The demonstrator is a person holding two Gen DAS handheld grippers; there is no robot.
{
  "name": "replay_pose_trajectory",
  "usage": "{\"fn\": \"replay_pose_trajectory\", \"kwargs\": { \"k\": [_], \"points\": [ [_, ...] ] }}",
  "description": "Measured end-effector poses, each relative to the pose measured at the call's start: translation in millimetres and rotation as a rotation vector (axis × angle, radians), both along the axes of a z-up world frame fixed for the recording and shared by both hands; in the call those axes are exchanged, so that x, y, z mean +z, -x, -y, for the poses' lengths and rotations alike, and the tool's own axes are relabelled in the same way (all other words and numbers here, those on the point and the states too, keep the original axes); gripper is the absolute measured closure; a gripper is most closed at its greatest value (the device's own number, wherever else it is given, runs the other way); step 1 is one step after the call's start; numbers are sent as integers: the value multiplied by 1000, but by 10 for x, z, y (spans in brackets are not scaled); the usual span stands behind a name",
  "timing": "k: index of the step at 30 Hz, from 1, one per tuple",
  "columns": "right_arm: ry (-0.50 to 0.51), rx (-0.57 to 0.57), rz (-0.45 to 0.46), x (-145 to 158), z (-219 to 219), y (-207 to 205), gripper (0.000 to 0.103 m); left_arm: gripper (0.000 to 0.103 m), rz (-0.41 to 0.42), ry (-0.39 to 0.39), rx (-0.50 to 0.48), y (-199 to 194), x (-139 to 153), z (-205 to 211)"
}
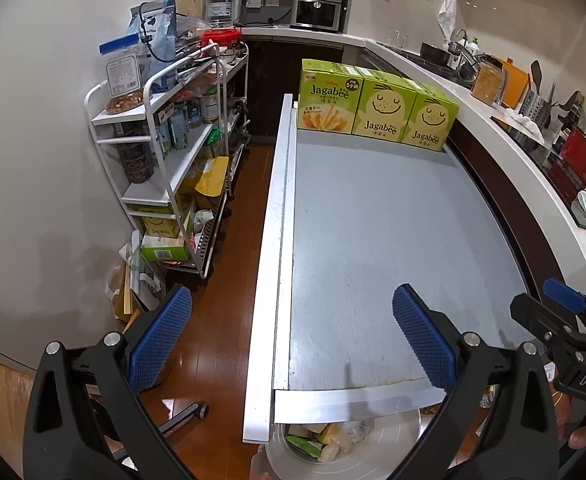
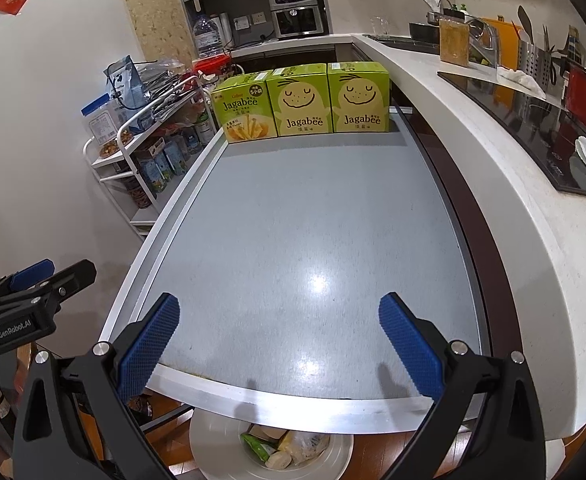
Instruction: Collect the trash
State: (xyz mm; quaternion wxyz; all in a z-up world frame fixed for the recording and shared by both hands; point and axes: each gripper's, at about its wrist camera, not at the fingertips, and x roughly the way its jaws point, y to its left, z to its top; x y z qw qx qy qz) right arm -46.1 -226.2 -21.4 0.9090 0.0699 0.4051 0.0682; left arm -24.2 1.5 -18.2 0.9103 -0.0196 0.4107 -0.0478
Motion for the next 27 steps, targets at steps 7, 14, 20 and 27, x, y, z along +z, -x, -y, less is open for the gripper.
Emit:
{"fn": "replay_pose_trajectory", "kwargs": {
  "k": [7, 14, 20, 27],
  "points": [
    [0, 4, 5, 26, -20, -5, 5, 2, 31, -101, 16, -42, 39, 94],
    [1, 7, 7, 42, -29, -49, 5, 2, 22, -94, 28, -108, 52, 85],
    [0, 11, 8, 44, -32, -62, 5, 2, 76, -116, -1, -77, 135, 160],
    [-13, 6, 12, 94, -15, -90, 5, 2, 49, -83, 2, -144, 194, 153]
  ]
}}
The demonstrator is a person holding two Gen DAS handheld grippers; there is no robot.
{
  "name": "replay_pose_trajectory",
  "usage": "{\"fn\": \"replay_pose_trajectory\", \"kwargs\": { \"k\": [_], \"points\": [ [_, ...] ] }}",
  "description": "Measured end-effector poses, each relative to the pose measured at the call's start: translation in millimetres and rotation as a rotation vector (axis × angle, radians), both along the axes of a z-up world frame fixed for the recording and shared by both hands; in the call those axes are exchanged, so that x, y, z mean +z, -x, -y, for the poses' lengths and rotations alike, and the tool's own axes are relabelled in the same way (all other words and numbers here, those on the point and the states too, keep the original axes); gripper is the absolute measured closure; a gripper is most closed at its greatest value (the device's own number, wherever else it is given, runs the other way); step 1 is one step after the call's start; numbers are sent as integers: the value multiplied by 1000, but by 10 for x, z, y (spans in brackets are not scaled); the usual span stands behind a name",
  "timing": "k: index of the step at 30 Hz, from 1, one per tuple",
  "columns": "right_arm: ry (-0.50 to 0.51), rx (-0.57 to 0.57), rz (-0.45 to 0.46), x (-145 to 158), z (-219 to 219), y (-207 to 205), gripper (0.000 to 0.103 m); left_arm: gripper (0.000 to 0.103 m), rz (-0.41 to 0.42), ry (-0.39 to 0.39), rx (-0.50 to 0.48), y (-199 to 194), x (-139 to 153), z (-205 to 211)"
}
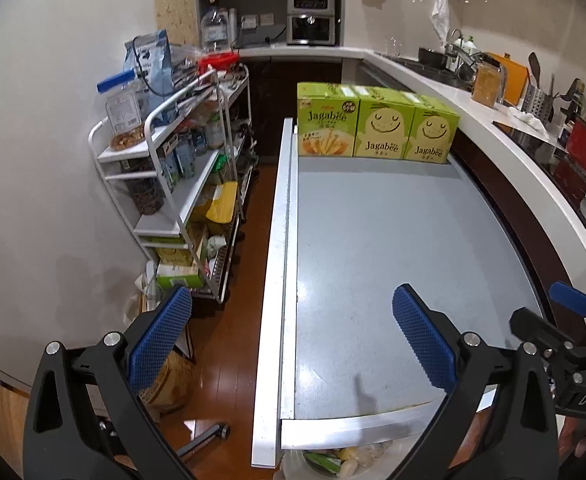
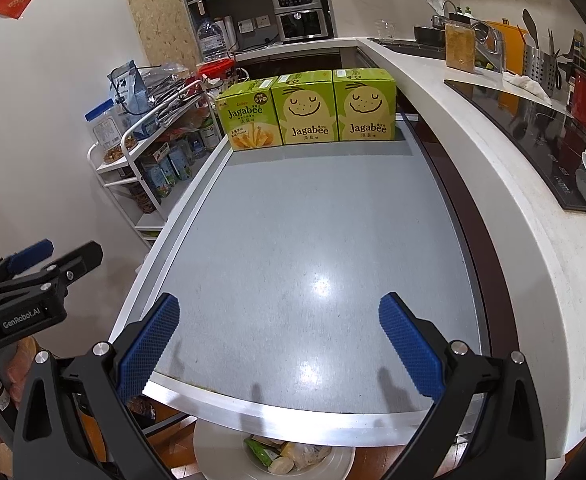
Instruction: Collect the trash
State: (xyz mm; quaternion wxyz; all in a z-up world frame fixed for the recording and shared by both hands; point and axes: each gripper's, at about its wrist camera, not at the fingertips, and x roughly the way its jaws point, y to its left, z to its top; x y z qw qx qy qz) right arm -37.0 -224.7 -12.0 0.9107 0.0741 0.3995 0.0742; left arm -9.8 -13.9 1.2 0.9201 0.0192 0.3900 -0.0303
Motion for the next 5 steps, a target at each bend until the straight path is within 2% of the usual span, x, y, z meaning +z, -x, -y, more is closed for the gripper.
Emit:
{"fn": "replay_pose_trajectory", "kwargs": {
  "k": [5],
  "points": [
    [-4, -6, 0, 49, 38, -39, 5, 2, 3, -30, 17, -10, 22, 6]
  ]
}}
